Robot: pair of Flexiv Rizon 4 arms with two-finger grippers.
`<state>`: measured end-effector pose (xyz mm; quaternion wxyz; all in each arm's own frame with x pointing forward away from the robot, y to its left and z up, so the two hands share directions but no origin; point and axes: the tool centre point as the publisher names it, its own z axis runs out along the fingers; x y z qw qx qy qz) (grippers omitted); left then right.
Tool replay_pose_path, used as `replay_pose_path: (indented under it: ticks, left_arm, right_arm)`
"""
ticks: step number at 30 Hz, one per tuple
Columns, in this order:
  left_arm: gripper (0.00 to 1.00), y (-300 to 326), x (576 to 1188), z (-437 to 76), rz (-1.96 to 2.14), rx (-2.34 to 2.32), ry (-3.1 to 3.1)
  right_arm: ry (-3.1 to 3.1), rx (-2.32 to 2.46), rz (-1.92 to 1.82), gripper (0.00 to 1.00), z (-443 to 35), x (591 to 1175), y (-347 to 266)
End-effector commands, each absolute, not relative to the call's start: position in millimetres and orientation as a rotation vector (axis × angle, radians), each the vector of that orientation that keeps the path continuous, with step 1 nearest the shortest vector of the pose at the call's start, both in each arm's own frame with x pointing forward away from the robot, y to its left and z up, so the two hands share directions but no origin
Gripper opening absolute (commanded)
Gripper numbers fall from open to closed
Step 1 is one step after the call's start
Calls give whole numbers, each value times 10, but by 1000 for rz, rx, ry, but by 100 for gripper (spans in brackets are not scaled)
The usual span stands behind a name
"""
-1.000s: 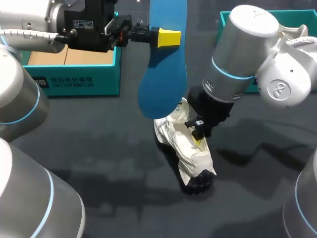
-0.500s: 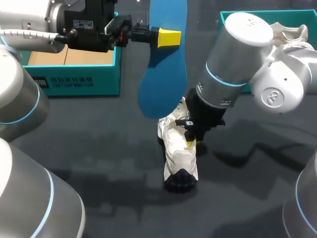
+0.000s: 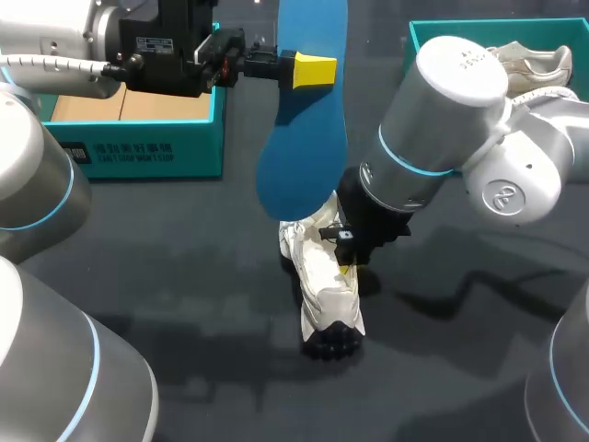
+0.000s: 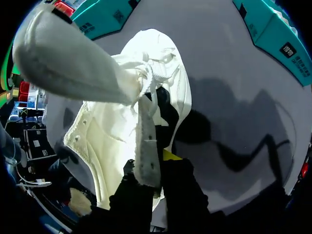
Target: Take the shoe out of the shoebox, open the shoe tongue, remove and reinsert the insole, then place the shoe into the shoebox
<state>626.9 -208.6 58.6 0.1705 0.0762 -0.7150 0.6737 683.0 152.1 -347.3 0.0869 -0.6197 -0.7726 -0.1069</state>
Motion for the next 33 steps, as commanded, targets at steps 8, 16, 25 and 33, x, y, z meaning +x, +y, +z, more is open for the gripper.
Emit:
replay_pose_path:
  ticks: [8,16,25,33]
  left_arm:
    - [0,-2088,6266,580,1913,216,-2032]
    - [0,-2088,6266,580,1913,216,-2032]
    - [0,-2088,6266,580,1913,216,-2032]
    - [0,-2088,6266,580,1913,216,-2032]
  right_arm:
    - [-2294,-1820,-316,0,-3637,6874,1541]
    - [-2292,-1801,-337,0,-3760,6889,1551]
    - [-2262,-1834,-352,0,-3848,6870,1550]
    - [-2243,-1857,-362,0,-3910,6852,1538]
